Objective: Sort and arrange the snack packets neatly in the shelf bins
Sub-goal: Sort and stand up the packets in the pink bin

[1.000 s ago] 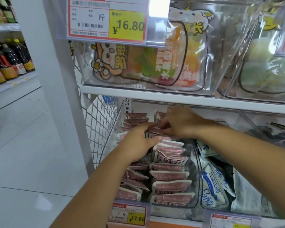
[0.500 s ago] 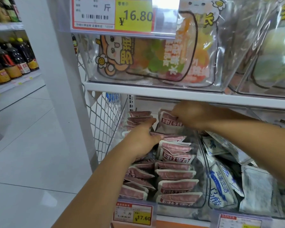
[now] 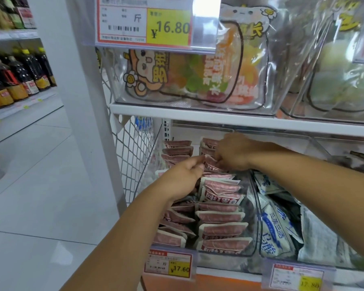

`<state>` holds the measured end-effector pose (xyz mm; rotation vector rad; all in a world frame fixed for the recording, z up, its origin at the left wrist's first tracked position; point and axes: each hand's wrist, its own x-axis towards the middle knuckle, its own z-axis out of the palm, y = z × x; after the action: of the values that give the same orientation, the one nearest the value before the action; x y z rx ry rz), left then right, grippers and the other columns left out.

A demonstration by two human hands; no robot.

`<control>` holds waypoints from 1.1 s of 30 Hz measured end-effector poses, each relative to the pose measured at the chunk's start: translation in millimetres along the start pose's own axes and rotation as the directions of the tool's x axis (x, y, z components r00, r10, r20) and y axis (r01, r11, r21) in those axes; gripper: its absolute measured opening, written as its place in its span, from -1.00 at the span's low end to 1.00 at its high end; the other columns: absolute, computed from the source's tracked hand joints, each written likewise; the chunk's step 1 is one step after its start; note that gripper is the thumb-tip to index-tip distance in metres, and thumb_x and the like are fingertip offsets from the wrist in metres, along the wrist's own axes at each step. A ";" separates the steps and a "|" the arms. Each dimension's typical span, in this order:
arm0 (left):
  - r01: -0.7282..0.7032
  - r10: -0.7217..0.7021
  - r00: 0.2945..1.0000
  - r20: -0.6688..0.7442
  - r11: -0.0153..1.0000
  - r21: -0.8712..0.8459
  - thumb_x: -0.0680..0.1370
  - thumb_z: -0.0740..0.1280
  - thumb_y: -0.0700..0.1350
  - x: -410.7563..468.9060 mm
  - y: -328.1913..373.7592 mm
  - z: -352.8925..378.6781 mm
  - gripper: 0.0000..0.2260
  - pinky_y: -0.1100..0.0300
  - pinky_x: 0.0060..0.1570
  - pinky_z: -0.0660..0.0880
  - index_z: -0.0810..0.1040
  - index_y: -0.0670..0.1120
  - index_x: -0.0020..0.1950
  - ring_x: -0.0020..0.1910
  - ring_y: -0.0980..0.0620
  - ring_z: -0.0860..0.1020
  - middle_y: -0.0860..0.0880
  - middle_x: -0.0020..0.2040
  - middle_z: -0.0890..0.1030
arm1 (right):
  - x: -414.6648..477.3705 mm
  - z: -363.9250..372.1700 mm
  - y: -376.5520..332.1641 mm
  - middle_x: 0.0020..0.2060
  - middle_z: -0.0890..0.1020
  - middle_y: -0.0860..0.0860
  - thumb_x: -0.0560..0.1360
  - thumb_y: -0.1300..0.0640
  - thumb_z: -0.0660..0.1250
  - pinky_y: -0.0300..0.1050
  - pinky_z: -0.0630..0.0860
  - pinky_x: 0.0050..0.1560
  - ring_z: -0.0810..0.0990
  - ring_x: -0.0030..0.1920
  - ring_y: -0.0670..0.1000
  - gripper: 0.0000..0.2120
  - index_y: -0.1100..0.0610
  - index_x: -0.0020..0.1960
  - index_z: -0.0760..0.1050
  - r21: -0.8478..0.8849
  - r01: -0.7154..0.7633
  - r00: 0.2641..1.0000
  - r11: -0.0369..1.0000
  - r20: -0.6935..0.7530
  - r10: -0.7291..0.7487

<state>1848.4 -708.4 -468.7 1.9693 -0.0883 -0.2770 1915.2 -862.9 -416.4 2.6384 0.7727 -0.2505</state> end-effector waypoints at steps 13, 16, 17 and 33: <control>-0.161 0.339 0.939 -0.060 0.584 0.795 0.61 0.24 0.04 -133.1 16.6 -38.6 -0.69 0.22 0.09 0.42 0.42 0.25 0.35 0.11 0.16 0.49 0.18 0.24 0.53 | -58.5 -3.8 -65.5 -0.19 0.52 -0.27 0.49 -0.01 0.38 -0.22 0.43 -0.07 0.52 -0.07 -0.17 -0.83 -0.13 0.07 0.61 0.481 0.269 0.953 0.834 -0.256 -0.160; -0.174 0.352 0.936 0.011 0.434 0.884 0.62 0.13 0.08 -147.1 -14.4 -32.6 -0.71 0.10 0.10 0.48 0.48 0.14 0.30 0.16 0.08 0.51 0.15 0.23 0.55 | -48.4 3.9 -75.1 -0.07 0.55 -0.18 0.46 -0.09 0.39 -0.13 0.42 0.00 0.49 0.06 -0.06 -0.75 -0.14 0.13 0.57 0.410 0.186 0.975 0.893 -0.192 -0.115; -0.158 0.343 0.939 0.008 0.413 0.897 0.59 0.12 0.09 -150.3 -24.5 -31.5 -0.68 0.08 0.04 0.53 0.51 0.12 0.28 0.15 0.07 0.54 0.14 0.23 0.57 | -47.0 5.2 -77.5 -0.06 0.55 -0.17 0.45 -0.12 0.39 -0.13 0.38 0.01 0.46 0.08 -0.07 -0.72 -0.17 0.16 0.55 0.398 0.169 0.974 0.902 -0.208 -0.091; -0.103 0.463 0.885 -0.052 0.303 0.948 0.53 0.14 0.06 -129.1 -33.4 -26.5 -0.69 0.07 -0.01 0.51 0.66 0.10 0.06 0.00 0.04 0.61 0.13 0.07 0.66 | -39.0 16.5 -95.0 -0.19 0.63 -0.17 0.45 -0.20 0.36 -0.13 0.33 0.11 0.58 -0.11 -0.12 -0.77 -0.11 0.03 0.56 0.537 0.139 0.945 0.832 -0.324 0.051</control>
<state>1727.2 -646.7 -469.2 3.0814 -0.4942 0.5027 1829.5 -814.5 -450.0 3.2753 0.9906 -0.0466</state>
